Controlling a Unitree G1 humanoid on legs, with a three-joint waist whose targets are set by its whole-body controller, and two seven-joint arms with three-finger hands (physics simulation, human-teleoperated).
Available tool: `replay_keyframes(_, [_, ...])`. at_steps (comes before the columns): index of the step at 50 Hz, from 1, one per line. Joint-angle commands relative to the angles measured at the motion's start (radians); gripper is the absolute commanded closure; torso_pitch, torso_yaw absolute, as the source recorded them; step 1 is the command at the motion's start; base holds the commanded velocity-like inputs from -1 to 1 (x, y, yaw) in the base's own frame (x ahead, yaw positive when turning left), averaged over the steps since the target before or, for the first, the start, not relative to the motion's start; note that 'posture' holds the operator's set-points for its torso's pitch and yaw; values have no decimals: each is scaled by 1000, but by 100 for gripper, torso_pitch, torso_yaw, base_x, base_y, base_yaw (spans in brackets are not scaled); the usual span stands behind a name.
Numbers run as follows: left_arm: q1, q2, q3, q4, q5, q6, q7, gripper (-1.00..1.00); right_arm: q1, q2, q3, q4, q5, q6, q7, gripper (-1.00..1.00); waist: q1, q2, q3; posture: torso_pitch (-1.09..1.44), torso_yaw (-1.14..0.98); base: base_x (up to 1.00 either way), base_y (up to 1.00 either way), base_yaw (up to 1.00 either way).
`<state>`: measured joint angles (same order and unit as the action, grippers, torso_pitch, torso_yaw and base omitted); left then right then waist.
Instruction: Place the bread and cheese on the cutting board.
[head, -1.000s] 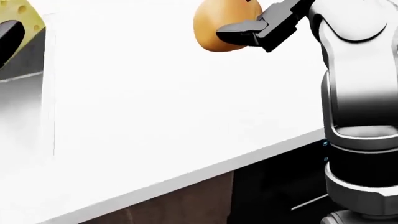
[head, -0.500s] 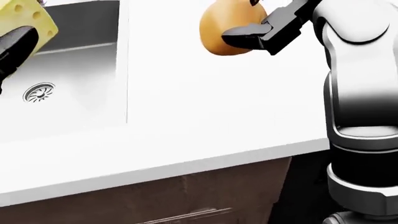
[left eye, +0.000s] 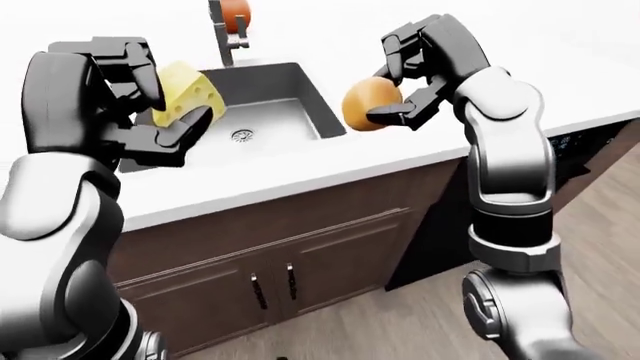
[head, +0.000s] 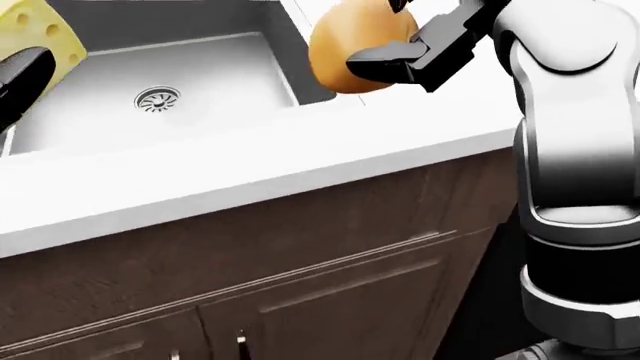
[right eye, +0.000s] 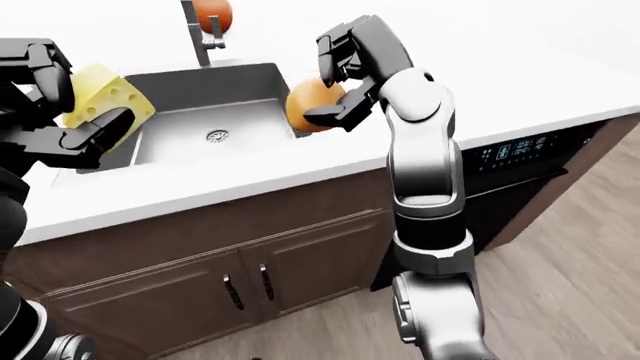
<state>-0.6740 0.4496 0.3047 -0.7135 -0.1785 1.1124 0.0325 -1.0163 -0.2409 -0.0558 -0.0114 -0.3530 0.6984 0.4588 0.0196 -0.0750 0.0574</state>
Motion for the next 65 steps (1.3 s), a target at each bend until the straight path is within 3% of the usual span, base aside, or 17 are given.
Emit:
replay_keyframes(1, [-45,19,19,-14,12,-42,11,100,-53,-7,-10,-32,4,-31,-16,100,7,11,-24,0,0,0,0,0])
replay_keyframes(3, [-47,20,23,-18,10,-36,11,100,-51,-8,-9,-34,6,-31,-17,100,-22,44,-27,0,0,0,0,0])
replay_keyframes(5, [-46,20,21,-19,9,-37,13,100,-48,-9,-8,-36,6,-31,-17,100,-45,135,-34,0,0,0,0,0])
replay_keyframes(7, [-46,20,20,-22,9,-35,13,100,-43,-8,-5,-37,4,-33,-18,100,-42,105,-2,0,0,0,0,0])
replay_keyframes(10, [-46,21,21,-20,9,-35,12,100,-30,3,3,-33,-1,-45,-25,100,-32,57,-16,0,0,0,0,0])
replay_keyframes(17, [-46,20,19,-9,11,-48,12,100,-39,7,1,-24,-5,-55,-28,100,-26,93,-18,0,0,0,5,0])
replay_keyframes(22, [-45,19,14,-9,14,-50,13,100,-41,7,-1,-21,-4,-59,-29,100,-39,53,-14,0,0,0,18,0])
replay_keyframes(23, [-47,19,15,-11,14,-46,13,100,-40,6,-2,-21,-3,-61,-29,100,-43,77,-18,0,0,0,16,0])
replay_keyframes(27, [-44,17,15,-7,16,-53,12,100,-40,6,-1,-23,-4,-57,-30,100,-34,103,-26,0,0,0,18,0])
replay_keyframes(30, [-44,17,15,-8,16,-51,11,100,-43,4,-1,-22,-4,-56,-28,100,-37,184,-35,0,0,0,17,0])
replay_keyframes(32, [-43,17,14,-7,17,-52,10,100,-42,4,-1,-22,-4,-56,-28,100,-40,168,-16,0,0,0,18,0])
replay_keyframes(40, [-44,18,18,-9,16,-49,8,100,-51,4,0,-21,-3,-51,-22,100,-37,122,-10,0,0,0,5,0])
replay_keyframes(45, [-46,19,17,-15,15,-42,8,100,-43,7,-3,-28,3,-51,-25,100,-14,52,-15,0,0,0,0,0])
replay_keyframes(46, [-46,19,17,-15,15,-41,8,100,-43,7,-3,-28,5,-51,-26,100,-16,77,-6,0,0,0,0,0])
replay_keyframes(56, [-47,18,14,-12,18,-45,8,100,-33,12,2,-28,-3,-59,-23,100,-22,100,-22,0,0,0,0,0])
replay_keyframes(57, [-48,18,15,-13,18,-42,8,100,-35,12,2,-33,-5,-54,-24,100,-14,101,-46,0,0,0,0,34])
replay_keyframes(65, [-48,20,19,-9,17,-47,6,100,-39,11,2,-32,-1,-51,-27,100,-8,118,-42,0,0,0,0,96])
